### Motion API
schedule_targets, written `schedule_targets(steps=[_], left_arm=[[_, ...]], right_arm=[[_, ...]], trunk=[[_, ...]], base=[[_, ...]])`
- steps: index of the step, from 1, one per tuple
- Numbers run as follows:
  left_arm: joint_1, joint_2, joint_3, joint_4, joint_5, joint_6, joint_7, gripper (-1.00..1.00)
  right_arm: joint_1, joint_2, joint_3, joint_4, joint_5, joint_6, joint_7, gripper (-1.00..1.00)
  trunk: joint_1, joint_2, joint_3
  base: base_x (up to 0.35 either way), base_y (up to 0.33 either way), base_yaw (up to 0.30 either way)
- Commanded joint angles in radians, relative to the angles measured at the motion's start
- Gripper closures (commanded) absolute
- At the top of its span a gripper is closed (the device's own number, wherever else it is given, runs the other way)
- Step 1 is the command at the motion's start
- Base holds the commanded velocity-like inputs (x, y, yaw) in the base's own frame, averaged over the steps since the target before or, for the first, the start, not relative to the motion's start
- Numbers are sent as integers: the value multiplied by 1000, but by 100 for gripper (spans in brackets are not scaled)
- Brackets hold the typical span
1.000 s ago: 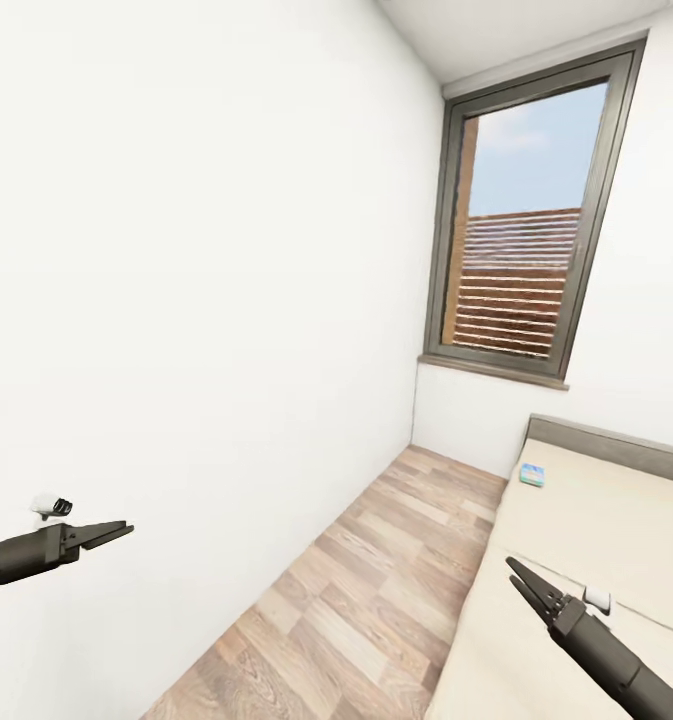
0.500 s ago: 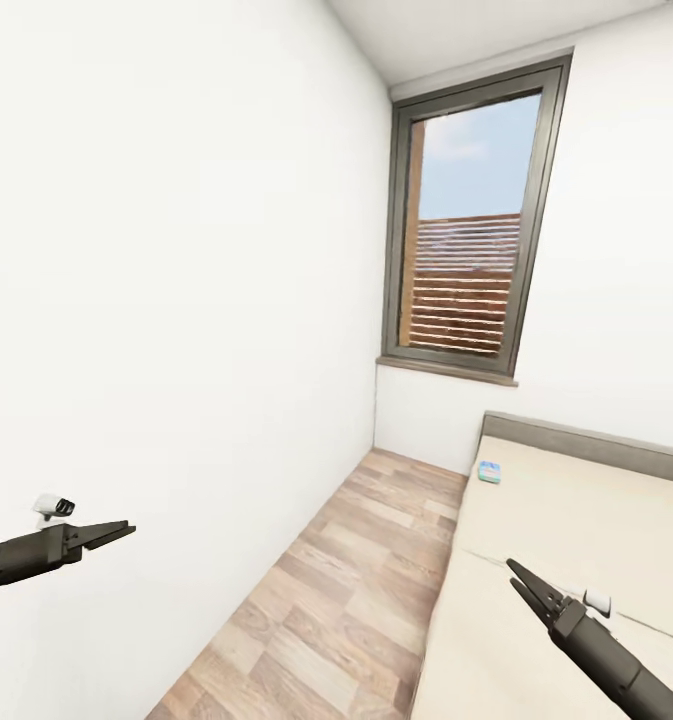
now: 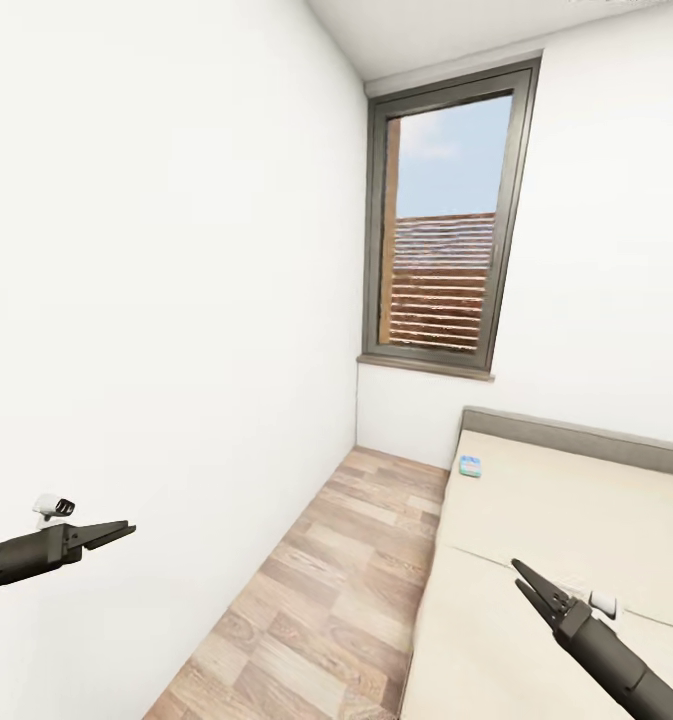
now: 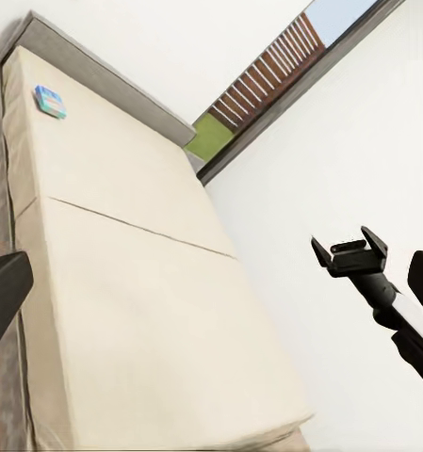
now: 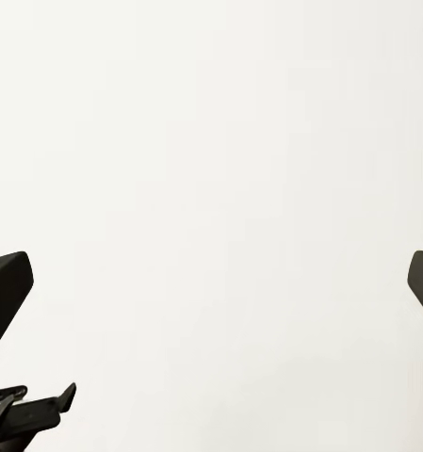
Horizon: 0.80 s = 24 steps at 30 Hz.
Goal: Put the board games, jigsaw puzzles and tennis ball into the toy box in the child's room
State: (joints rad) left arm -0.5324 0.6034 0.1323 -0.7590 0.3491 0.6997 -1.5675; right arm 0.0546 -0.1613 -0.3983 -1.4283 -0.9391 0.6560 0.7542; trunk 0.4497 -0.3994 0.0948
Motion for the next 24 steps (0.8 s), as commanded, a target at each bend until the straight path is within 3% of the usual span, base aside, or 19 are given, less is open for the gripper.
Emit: schedule_targets(steps=[1, 14, 24], left_arm=[[0, 1, 0, 0, 1, 11, -3, -100], [0, 0, 0, 0, 1, 11, -3, -100], [0, -1, 0, 0, 1, 11, -3, -100]], right_arm=[[0, 0, -3, 0, -6, 7, -1, -100], [-1, 0, -8, 2, -6, 14, -1, -100], [-2, 0, -8, 2, -6, 14, -1, -100]], trunk=[[0, -1, -1], [0, -1, -14], [0, -1, -22]], base=[[-5, 233, -210], [0, 269, -228], [21, 57, -244]])
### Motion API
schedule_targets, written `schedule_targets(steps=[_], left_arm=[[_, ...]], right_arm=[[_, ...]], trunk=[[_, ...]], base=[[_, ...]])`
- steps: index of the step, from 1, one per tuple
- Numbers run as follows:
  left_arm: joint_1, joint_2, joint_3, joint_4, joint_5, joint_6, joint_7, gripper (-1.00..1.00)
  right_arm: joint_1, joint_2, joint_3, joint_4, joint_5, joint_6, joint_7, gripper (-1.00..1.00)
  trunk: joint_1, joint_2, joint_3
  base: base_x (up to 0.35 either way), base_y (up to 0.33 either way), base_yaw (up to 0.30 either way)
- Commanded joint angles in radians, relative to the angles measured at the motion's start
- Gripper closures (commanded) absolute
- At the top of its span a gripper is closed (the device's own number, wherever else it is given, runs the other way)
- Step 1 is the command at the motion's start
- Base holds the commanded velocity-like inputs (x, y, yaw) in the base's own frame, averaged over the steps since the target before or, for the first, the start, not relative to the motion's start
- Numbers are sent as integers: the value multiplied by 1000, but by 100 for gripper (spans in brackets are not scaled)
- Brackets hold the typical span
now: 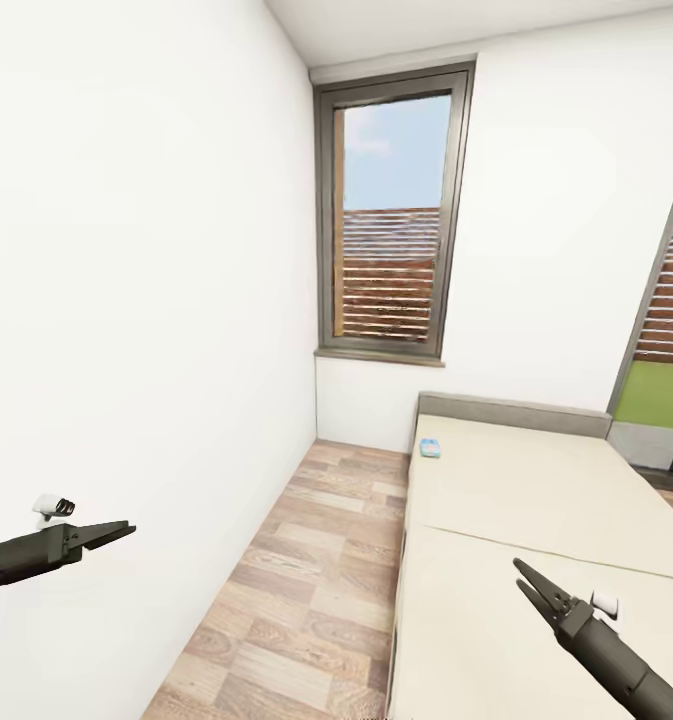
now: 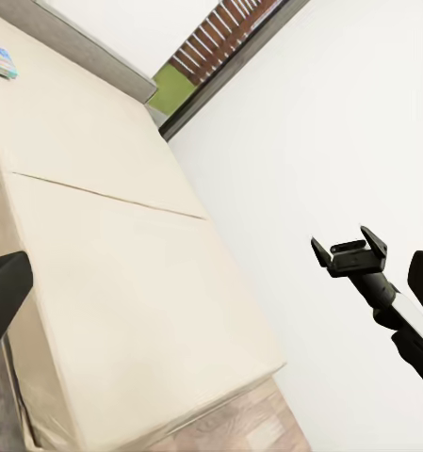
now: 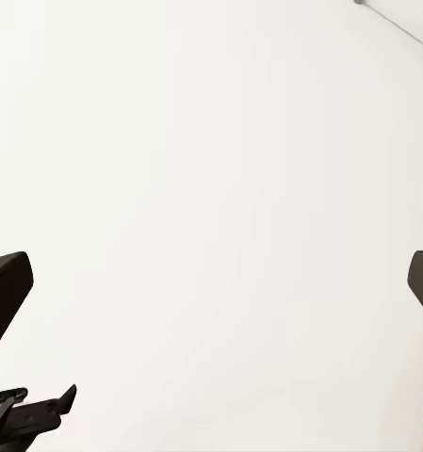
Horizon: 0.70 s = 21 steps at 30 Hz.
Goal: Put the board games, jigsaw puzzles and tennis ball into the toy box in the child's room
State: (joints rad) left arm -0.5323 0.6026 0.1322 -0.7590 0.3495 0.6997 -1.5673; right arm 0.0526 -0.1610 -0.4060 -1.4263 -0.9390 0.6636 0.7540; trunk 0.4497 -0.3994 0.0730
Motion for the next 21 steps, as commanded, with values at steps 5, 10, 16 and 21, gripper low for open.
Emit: schedule_targets(steps=[5, 10, 16, 21], left_arm=[[0, 0, 0, 0, 0, 11, -3, -100], [0, 0, 0, 0, 0, 11, -3, -100], [0, 0, 0, 0, 0, 11, -3, -100], [0, 0, 0, 0, 0, 11, -3, -100]], right_arm=[[0, 0, 0, 0, -6, 7, -1, -100], [0, 0, -1, 11, -6, 7, -1, -100], [0, -1, -2, 20, -6, 7, -1, -100], [0, -2, -2, 23, -7, 7, -1, -100]], trunk=[[0, -1, -4], [0, -1, -8], [0, -1, -10], [0, -1, -10]], base=[[2, 4, -246], [0, 1, -249], [0, 0, -264], [0, 0, -276]])
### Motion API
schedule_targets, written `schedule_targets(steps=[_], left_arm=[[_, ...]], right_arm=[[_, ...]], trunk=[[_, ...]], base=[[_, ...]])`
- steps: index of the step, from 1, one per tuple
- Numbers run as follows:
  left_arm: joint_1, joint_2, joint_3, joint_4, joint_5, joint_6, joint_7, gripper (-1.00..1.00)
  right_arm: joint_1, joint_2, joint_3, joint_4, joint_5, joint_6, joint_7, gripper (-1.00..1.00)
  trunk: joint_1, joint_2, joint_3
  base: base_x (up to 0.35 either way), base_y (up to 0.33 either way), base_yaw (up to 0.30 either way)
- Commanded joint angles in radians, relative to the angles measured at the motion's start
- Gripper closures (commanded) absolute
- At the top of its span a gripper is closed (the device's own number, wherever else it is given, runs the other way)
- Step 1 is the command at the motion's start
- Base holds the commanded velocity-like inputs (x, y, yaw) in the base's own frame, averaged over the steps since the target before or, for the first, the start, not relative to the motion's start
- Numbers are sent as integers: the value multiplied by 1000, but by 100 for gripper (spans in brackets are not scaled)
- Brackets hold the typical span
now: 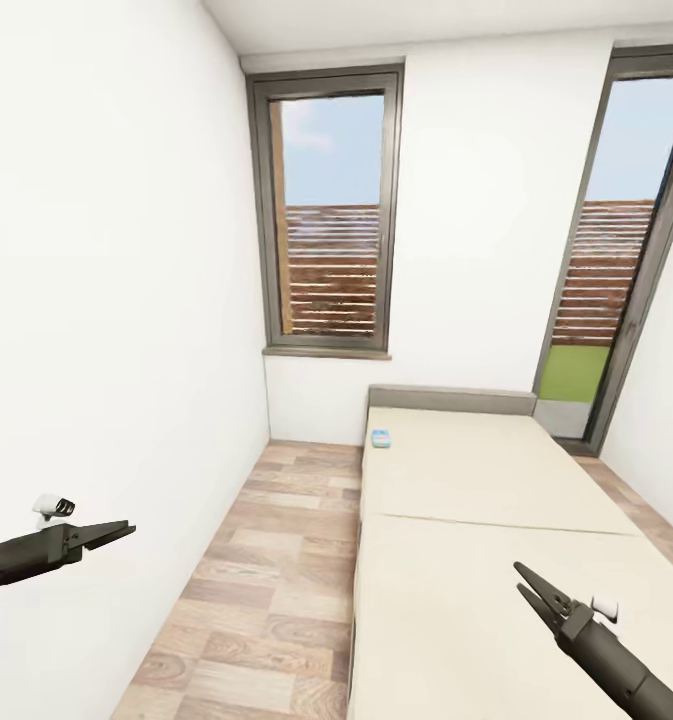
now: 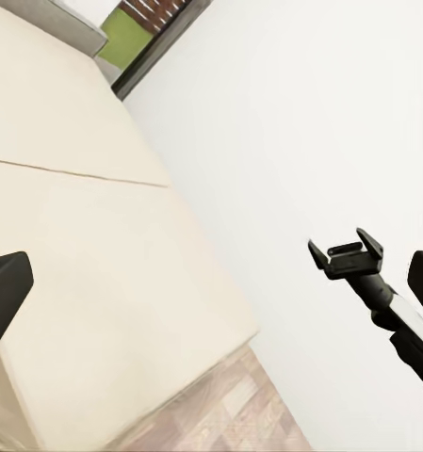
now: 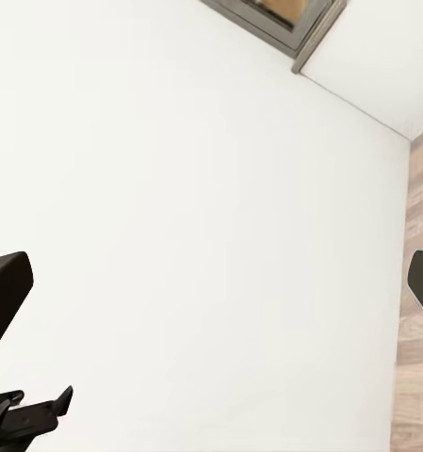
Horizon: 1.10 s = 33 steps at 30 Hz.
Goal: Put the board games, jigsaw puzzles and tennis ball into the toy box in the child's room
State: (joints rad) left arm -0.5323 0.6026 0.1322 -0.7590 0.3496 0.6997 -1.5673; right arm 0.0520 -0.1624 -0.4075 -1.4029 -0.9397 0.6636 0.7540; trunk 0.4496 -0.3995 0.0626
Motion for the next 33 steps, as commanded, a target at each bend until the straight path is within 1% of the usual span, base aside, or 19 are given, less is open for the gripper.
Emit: schedule_targets(steps=[1, 33], left_arm=[[0, 0, 0, 0, 0, 11, -3, -100], [0, 0, 0, 0, 0, 11, -3, -100]], right_arm=[[0, 0, 0, 0, -6, 7, -1, -100], [0, 0, 0, 1, -5, 7, -1, -100]], trunk=[[0, -1, 0], [0, -1, 0]], base=[[0, 0, -279], [0, 0, -280]])
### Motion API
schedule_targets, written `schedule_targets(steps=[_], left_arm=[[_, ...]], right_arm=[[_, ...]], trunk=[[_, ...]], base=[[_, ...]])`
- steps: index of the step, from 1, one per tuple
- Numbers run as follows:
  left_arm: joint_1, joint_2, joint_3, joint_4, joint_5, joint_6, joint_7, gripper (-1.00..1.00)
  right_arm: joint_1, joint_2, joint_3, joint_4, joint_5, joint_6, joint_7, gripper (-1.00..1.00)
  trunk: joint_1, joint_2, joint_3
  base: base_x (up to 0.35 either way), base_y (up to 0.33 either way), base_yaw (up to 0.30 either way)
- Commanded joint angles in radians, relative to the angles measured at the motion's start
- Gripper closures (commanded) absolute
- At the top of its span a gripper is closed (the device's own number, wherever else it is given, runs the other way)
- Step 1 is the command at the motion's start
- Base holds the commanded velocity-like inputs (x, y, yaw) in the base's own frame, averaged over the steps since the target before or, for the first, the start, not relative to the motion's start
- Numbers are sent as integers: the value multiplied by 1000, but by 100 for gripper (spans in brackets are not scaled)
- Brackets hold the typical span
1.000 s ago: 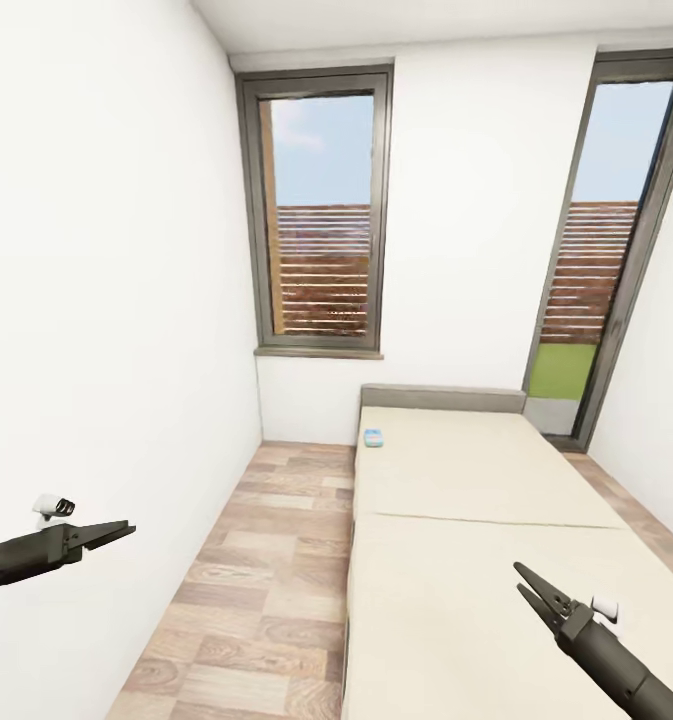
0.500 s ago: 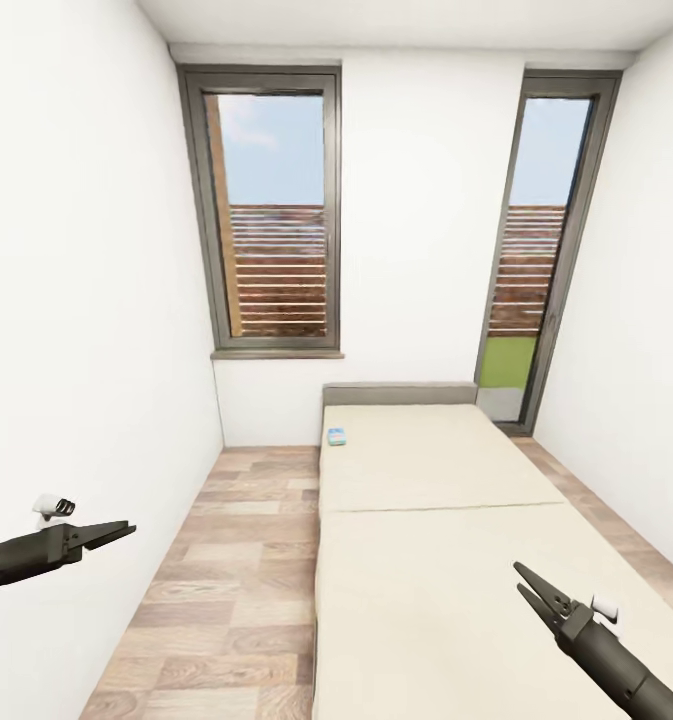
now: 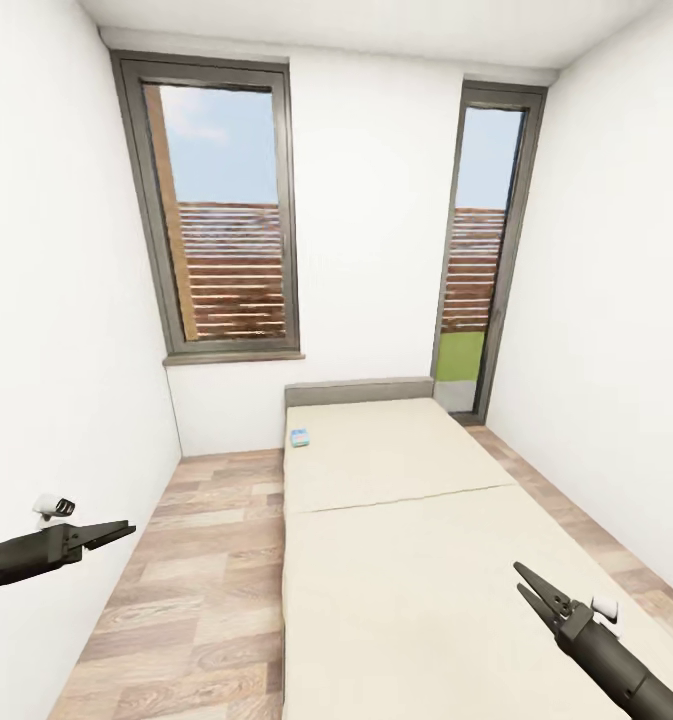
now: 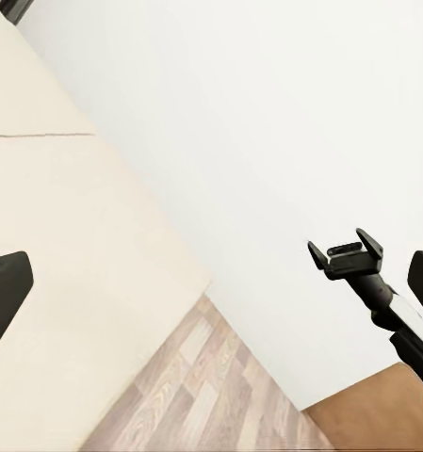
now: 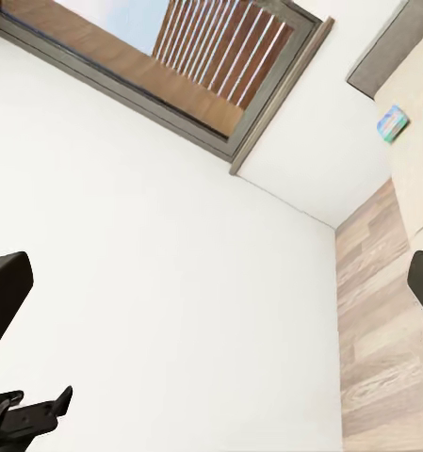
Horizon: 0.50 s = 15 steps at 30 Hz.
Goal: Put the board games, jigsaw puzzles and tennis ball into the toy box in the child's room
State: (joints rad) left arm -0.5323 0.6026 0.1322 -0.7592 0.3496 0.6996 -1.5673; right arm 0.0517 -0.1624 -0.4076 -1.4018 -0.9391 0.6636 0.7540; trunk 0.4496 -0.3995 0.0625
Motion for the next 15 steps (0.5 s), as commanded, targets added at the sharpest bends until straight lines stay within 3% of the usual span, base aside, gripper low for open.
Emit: schedule_targets(steps=[1, 9, 15], left_arm=[[0, 0, 0, 0, 0, 11, -3, -100], [0, 0, 0, 1, 0, 11, -3, -100], [0, 0, 0, 1, 0, 11, -3, -100]], right_arm=[[0, 0, 0, 0, -6, 7, -1, -100], [0, 0, 0, 0, -6, 7, -1, -100], [-1, 0, 0, 0, -6, 7, -1, -100]], trunk=[[0, 0, 0], [0, 0, 0], [0, 0, 0]], base=[[0, 0, -280], [0, 4, -280], [0, 92, -280]])
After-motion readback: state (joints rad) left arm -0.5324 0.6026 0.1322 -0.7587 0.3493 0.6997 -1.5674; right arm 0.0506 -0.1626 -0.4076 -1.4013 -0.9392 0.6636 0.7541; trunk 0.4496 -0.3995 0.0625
